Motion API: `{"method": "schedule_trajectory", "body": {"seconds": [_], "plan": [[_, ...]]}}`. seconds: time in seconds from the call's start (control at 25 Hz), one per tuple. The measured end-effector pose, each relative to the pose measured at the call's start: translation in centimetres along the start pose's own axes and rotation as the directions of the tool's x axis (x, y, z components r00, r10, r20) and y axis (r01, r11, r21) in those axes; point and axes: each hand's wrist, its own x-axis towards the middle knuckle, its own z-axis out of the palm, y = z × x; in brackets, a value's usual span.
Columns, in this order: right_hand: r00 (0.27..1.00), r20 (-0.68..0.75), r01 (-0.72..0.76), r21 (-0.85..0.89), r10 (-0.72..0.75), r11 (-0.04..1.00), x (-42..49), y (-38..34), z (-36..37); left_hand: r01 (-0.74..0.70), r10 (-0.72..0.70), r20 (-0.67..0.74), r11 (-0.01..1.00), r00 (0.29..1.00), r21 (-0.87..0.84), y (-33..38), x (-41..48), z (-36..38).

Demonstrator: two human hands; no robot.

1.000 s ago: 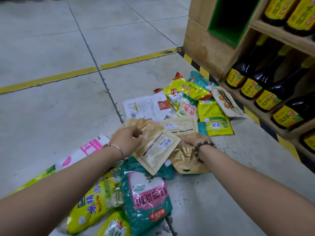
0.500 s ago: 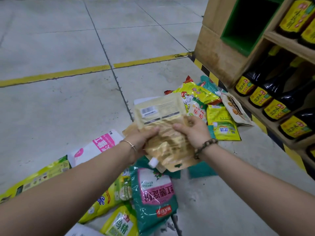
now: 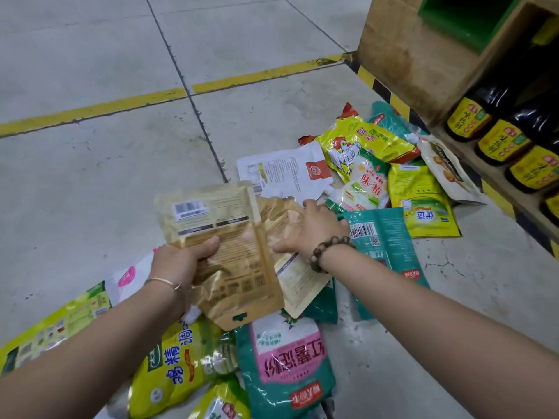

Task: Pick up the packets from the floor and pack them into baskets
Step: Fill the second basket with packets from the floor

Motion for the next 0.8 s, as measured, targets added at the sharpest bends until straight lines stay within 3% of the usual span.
{"method": "schedule_trajectory", "body": {"seconds": [0.08, 0.2, 0.32, 0.4, 0.52, 0.68, 0.8], "plan": [[0.996, 0.069, -0.063, 0.082, 0.057, 0.995, 0.8, -0.1, -0.1, 0.025, -0.024, -0.027, 1.0, 0.999, 0.009, -0.5, 0.7, -0.2], [0.986, 0.144, -0.132, 0.341, 0.087, 0.931, 1.3, 1.0, -0.5, 0.068, -0.068, -0.017, 0.998, 0.998, 0.002, -1.3, 1.2, 0.1], [0.97, 0.172, -0.241, 0.662, 0.17, 0.71, -1.4, 3.4, -1.6, 0.089, -0.088, -0.02, 0.996, 0.996, 0.026, -1.2, -0.3, 0.0], [0.964, 0.115, -0.239, 0.774, 0.242, 0.587, -4.8, 5.6, -3.7, 0.099, -0.099, -0.004, 0.992, 0.995, 0.082, 0.1, -3.0, 0.0], [0.937, 0.109, -0.244, 0.884, 0.333, 0.398, -11.4, 8.6, -9.0, 0.106, -0.112, 0.043, 0.987, 0.993, 0.119, 3.5, -8.7, 0.4], [0.881, 0.122, -0.274, 0.919, 0.457, 0.282, -22.7, 11.6, -18.0, 0.13, -0.169, 0.204, 0.973, 0.964, 0.192, 10.6, -19.1, 1.5], [0.796, 0.177, -0.321, 0.934, 0.579, 0.156, -31.6, 13.5, -24.3, 0.102, -0.198, 0.336, 0.954, 0.921, 0.283, 15.5, -27.9, 2.1]]}}
